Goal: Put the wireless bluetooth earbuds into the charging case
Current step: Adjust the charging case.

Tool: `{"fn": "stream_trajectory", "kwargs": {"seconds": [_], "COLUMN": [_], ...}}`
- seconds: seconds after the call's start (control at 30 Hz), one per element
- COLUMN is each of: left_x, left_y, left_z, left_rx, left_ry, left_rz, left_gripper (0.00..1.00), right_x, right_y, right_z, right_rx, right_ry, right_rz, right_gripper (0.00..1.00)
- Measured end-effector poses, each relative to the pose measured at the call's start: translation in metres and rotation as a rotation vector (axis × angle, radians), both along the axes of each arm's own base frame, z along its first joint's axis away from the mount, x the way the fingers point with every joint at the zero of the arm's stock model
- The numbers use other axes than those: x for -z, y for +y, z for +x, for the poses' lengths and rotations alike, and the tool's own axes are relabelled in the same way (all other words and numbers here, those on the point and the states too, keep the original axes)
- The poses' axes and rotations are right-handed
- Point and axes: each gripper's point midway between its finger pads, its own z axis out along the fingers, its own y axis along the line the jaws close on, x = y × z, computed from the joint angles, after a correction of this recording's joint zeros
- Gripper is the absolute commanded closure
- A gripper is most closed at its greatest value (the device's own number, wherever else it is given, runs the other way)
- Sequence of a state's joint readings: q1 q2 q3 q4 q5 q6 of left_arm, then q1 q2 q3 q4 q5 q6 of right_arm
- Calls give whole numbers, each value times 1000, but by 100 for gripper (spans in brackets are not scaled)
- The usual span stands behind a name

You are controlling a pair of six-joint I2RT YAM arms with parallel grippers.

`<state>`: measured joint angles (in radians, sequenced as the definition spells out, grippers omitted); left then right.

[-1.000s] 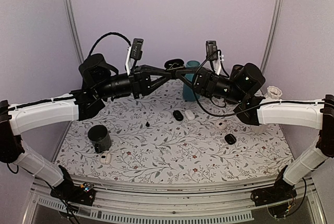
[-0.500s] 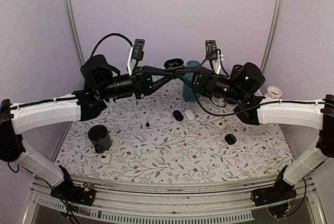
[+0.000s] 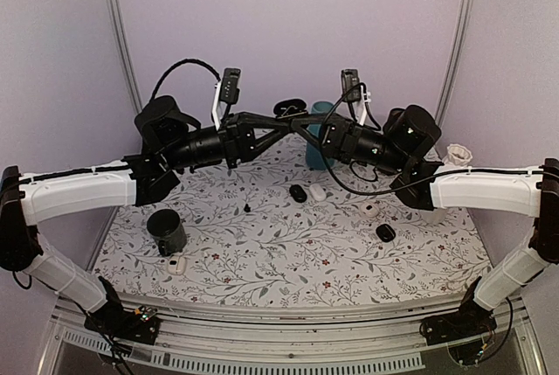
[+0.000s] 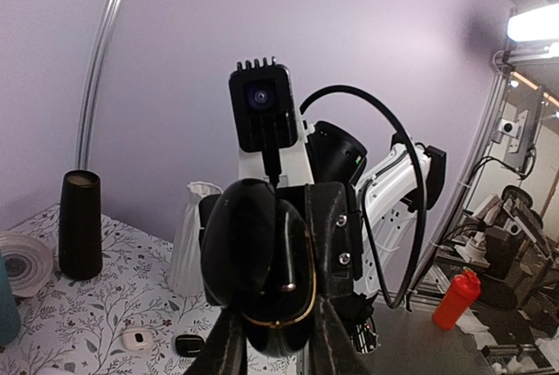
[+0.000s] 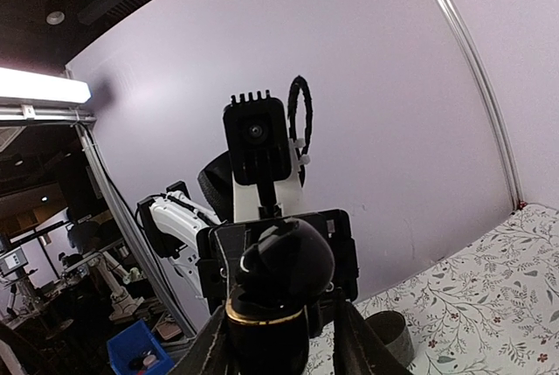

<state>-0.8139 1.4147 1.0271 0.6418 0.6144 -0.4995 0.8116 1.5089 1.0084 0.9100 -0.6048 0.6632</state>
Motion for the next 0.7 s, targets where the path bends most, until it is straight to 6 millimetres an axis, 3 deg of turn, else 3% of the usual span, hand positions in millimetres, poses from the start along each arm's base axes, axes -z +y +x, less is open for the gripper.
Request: {"fn": "stream_trajectory", "kwargs": {"seconds": [0.2,0.4,0.6,0.7], "left_x": [1,2,2,0], "left_y": [1,1,2,2], "left_z": [1,3,5,4], "left_rx": [-9,-25,-35,-36], "left_ry": [-3,2,4,-1], "left_rz": [-7,-9,-14,-23], "left_gripper": [100,100,100,100], "right_x": [3,2,2,3], "right_y": [0,0,0,0], "right_z": [3,4,4,4], "right_rx": [11,17,14,13], "right_ry": [12,14,24,29], "right_rz": [-7,-4,-4,-3], "right_gripper": [62,71,58,60]}}
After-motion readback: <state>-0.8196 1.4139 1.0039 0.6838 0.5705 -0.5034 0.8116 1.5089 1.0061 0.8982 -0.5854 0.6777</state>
